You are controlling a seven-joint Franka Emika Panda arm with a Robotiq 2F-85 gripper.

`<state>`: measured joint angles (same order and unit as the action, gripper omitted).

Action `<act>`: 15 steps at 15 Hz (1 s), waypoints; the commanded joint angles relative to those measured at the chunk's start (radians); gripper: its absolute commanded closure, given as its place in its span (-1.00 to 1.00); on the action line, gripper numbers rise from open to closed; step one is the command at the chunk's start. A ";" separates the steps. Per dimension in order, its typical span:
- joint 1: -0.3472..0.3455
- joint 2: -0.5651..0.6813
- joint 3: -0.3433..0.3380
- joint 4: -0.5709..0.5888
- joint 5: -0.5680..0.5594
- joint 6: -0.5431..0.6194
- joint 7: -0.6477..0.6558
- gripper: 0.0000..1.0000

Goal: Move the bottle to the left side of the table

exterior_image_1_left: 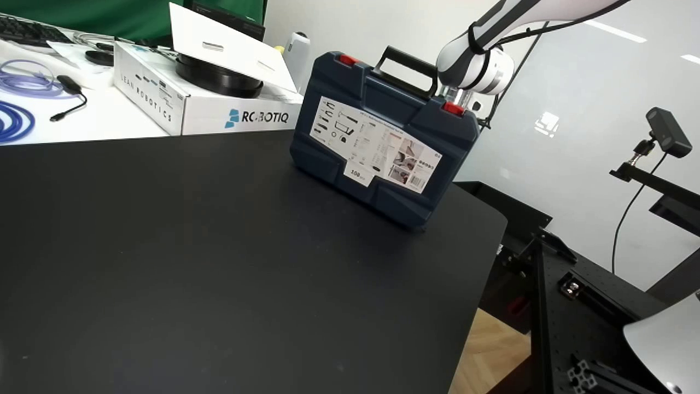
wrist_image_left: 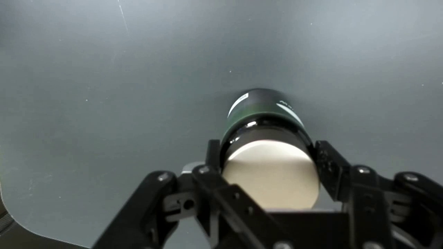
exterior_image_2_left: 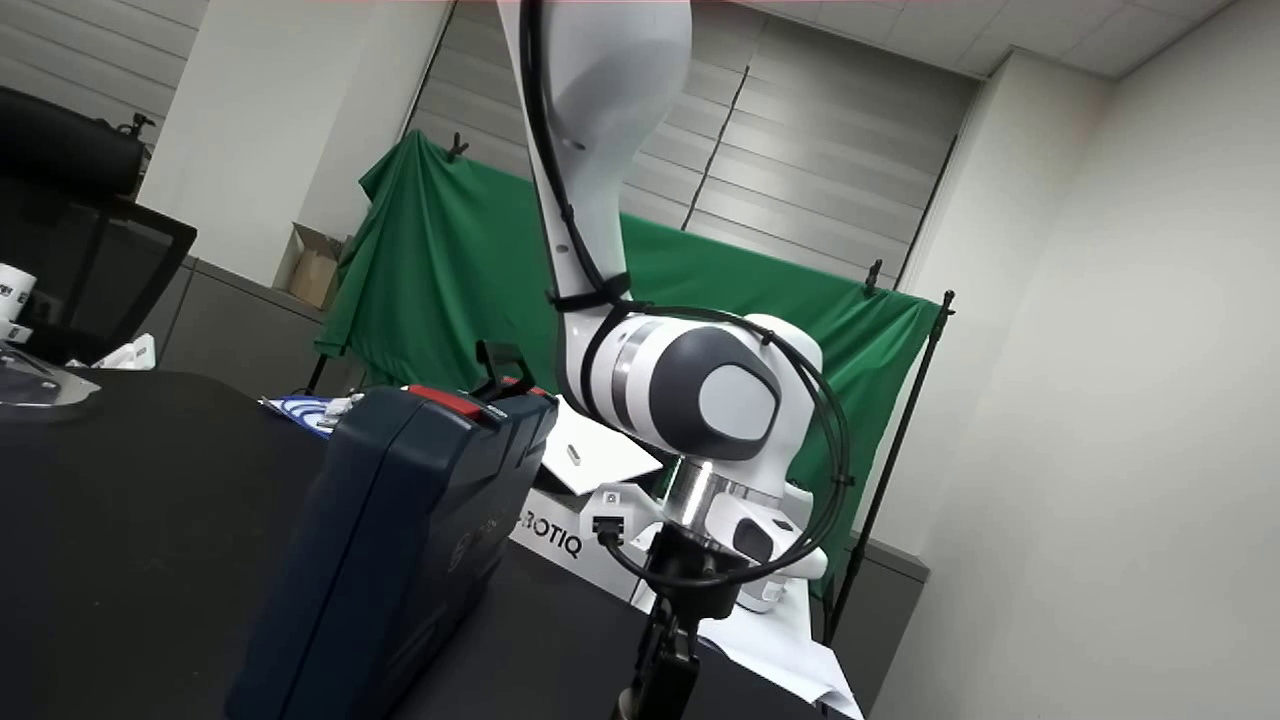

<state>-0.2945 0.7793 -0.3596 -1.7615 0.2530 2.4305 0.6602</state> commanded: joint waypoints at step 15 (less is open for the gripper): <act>0.079 -0.427 0.027 -0.155 -0.090 0.023 -0.198 0.13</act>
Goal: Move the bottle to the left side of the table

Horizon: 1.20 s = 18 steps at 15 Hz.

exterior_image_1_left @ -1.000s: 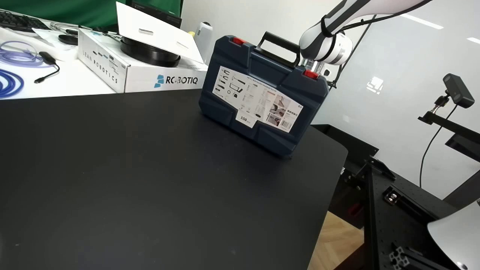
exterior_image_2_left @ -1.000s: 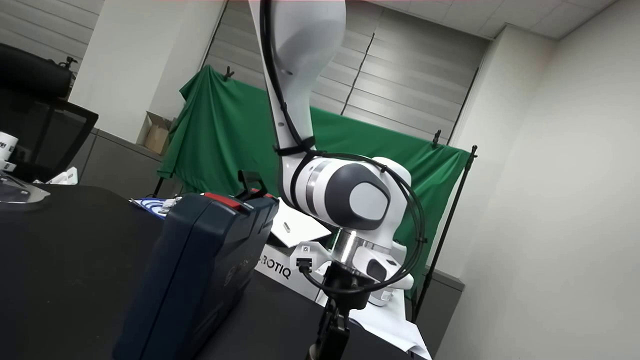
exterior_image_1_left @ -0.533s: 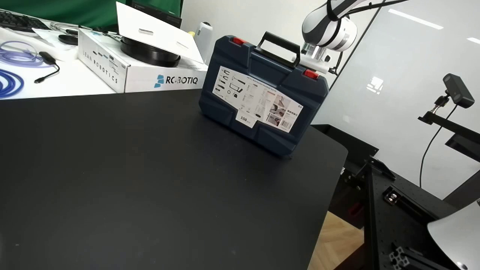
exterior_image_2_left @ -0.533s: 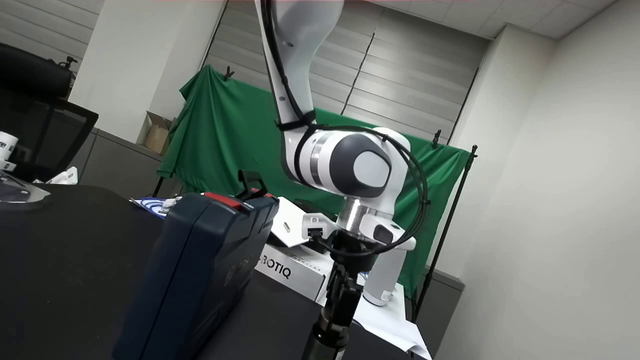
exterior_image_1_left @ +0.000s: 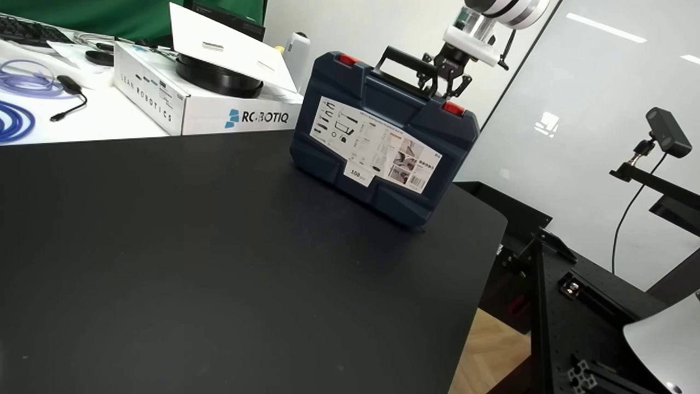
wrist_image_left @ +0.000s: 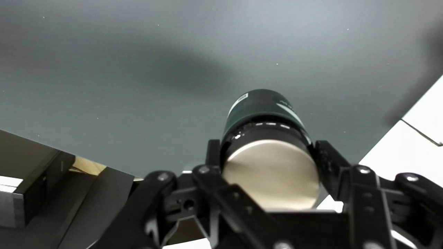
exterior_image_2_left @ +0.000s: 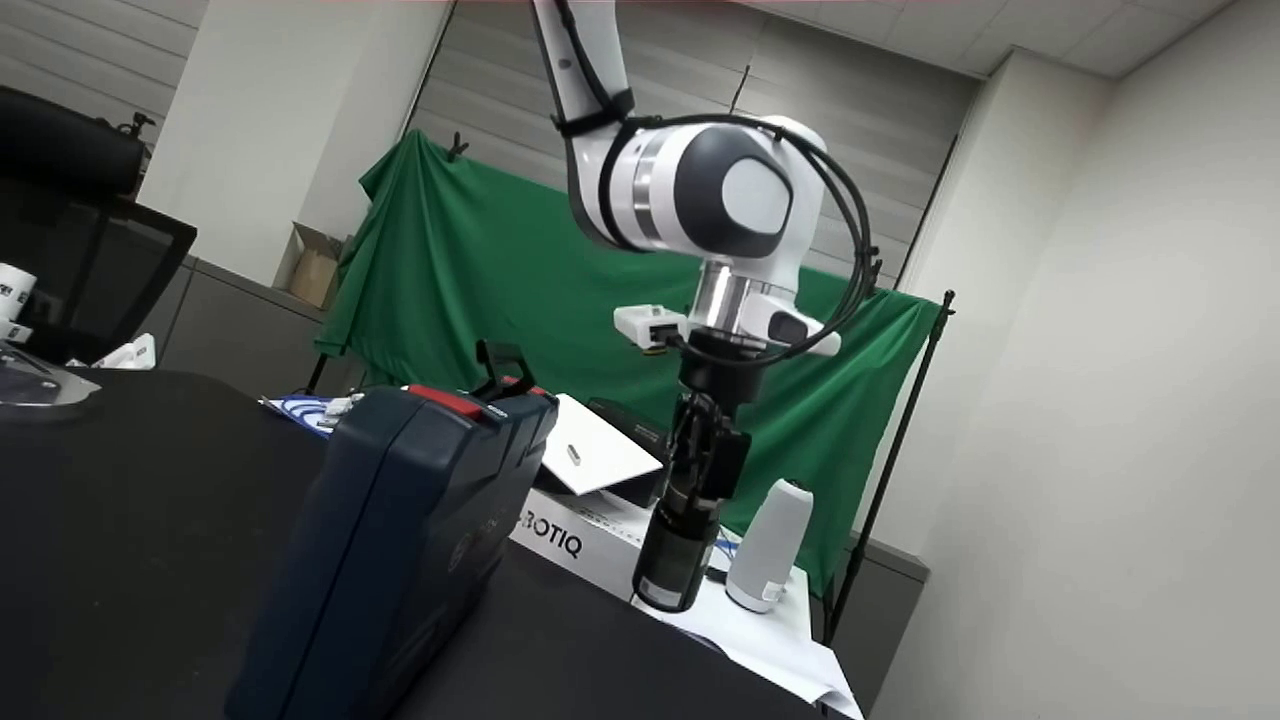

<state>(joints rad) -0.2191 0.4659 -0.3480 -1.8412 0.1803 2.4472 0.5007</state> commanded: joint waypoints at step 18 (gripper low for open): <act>0.010 -0.548 0.138 -0.360 0.407 0.055 -0.506 0.13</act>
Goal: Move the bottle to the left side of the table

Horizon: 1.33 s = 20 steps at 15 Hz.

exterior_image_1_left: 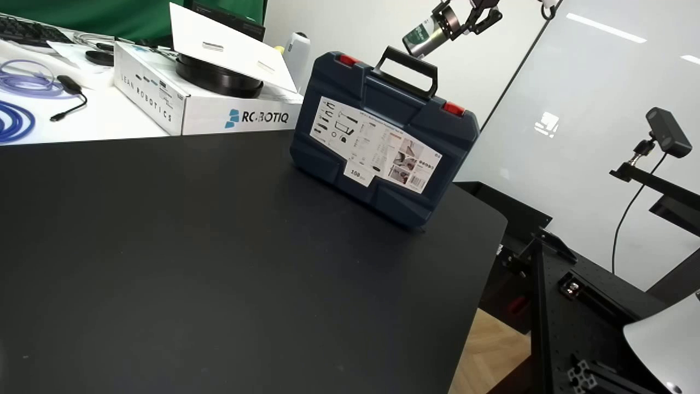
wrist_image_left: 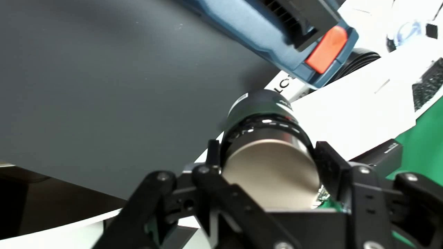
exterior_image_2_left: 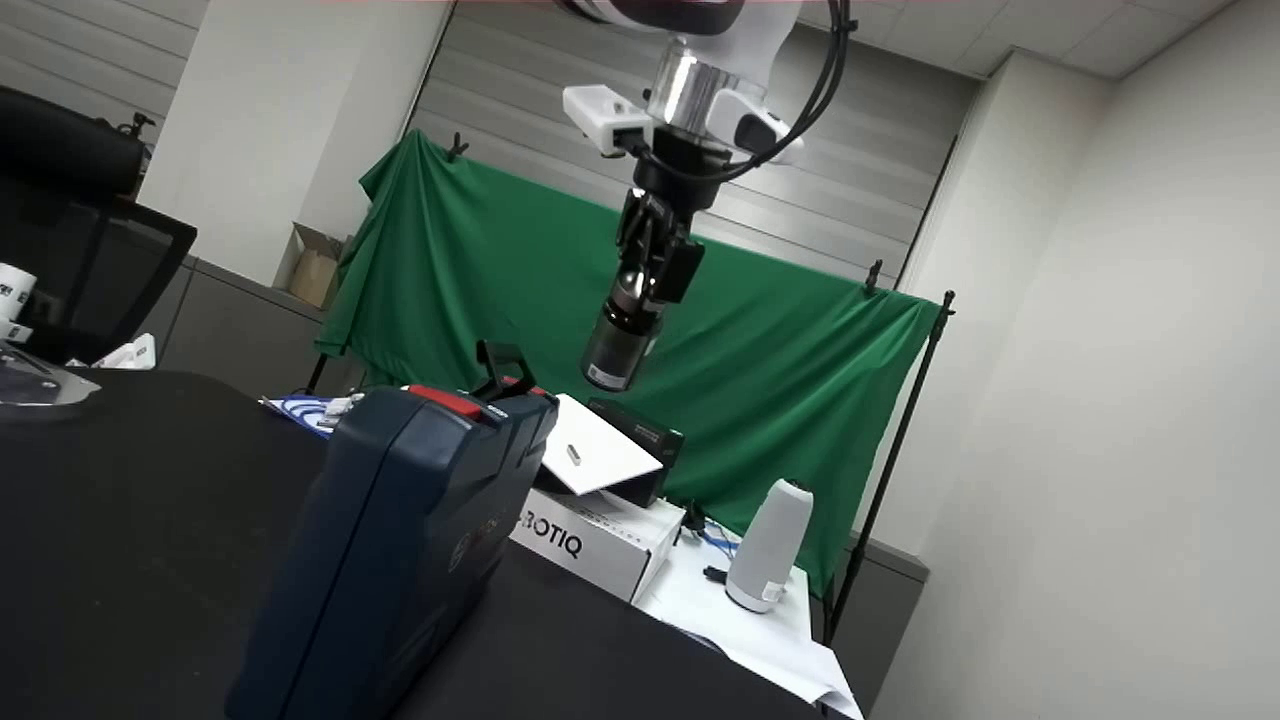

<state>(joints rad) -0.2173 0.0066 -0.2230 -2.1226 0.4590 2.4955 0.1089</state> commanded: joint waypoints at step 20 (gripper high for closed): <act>0.180 -0.291 0.087 -0.510 0.239 0.064 -0.447 0.13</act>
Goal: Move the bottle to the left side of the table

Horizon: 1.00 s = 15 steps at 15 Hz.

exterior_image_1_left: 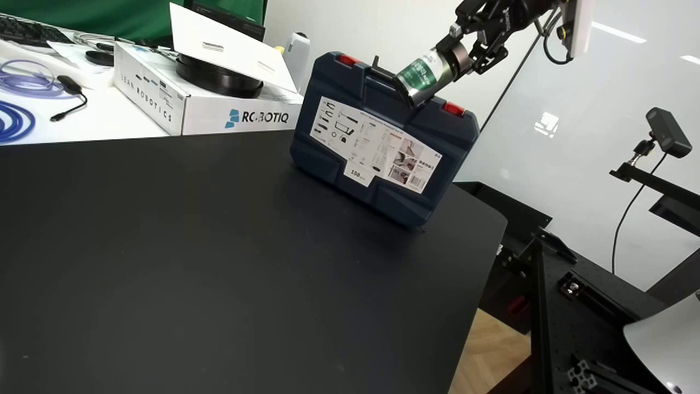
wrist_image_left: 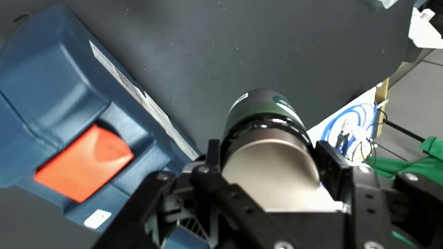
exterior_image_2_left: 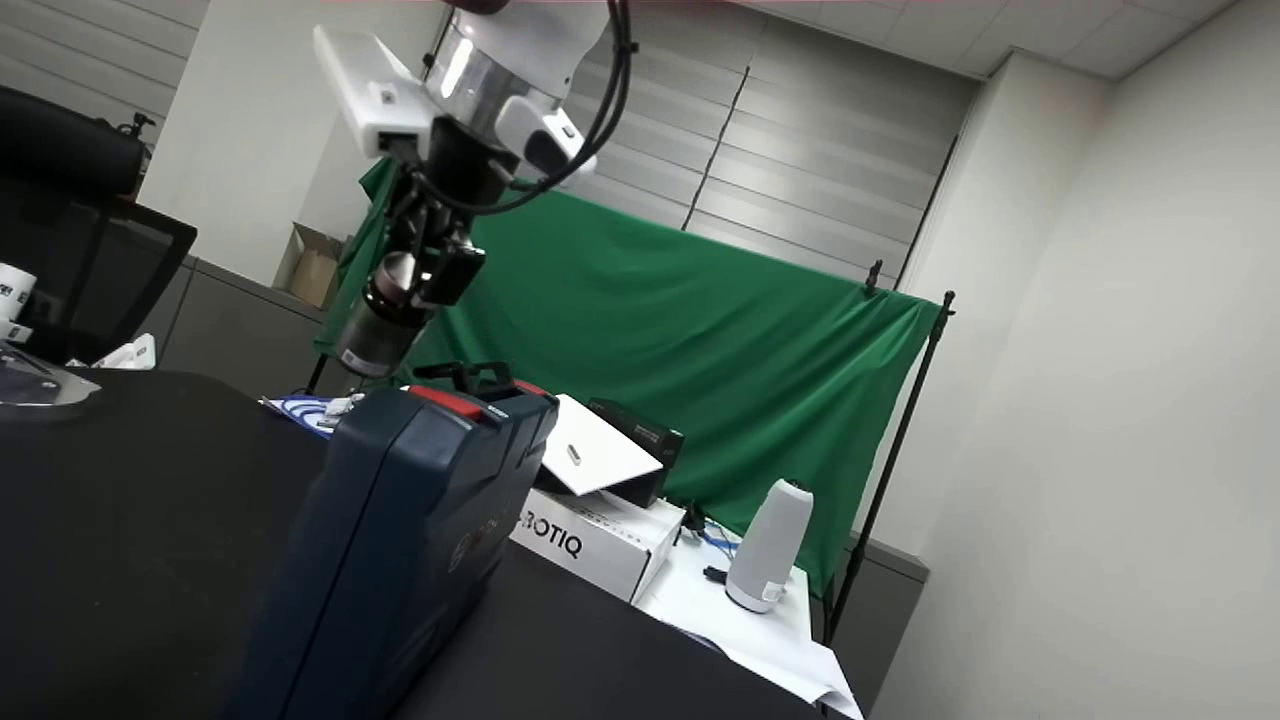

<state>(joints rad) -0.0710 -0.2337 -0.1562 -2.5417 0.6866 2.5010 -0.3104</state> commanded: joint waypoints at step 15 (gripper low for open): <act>0.081 0.035 0.065 -0.189 -0.204 0.191 0.056 -0.37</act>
<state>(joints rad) -0.0107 -0.1977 -0.0682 -2.7303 0.4941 2.6920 -0.2628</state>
